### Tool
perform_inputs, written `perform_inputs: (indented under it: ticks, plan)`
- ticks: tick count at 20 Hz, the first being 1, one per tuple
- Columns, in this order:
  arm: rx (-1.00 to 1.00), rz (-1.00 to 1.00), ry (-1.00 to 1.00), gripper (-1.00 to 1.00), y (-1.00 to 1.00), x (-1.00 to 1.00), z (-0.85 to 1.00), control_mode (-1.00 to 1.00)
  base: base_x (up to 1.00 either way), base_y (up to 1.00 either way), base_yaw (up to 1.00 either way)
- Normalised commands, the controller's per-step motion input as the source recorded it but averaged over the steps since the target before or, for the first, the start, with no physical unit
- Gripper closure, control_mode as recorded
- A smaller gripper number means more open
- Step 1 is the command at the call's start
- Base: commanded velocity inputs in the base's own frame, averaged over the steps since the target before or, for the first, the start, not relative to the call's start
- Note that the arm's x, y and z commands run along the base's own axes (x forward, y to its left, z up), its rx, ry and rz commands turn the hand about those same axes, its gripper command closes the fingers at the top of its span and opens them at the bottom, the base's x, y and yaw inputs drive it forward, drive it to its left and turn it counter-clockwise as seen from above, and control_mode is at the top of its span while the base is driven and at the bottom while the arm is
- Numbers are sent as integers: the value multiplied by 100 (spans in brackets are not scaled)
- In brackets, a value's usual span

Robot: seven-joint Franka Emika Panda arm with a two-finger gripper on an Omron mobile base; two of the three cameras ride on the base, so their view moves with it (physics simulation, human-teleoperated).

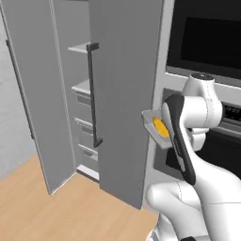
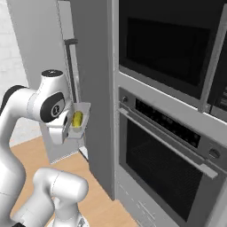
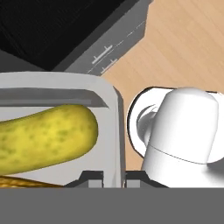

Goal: Take the meat container that has the fish and place it on the second highest rack of the freezer. Then take the vegetable container that has the cucumber and corn and place it on the highest rack of the freezer.

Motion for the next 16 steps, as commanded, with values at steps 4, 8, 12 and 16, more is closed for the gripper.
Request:
perform_inputs:
  ticks: [4, 8, 12, 16]
  plan:
    - [0, 0, 0, 100, 0, 0, 0, 100, 61, 68, -55]
    - [0, 0, 0, 100, 0, 0, 0, 100, 40, 86, -45]
    - [0, 0, 0, 100, 0, 0, 0, 100, 17, 88, -39]
    - [0, 0, 0, 100, 0, 0, 0, 100, 23, 66, -35]
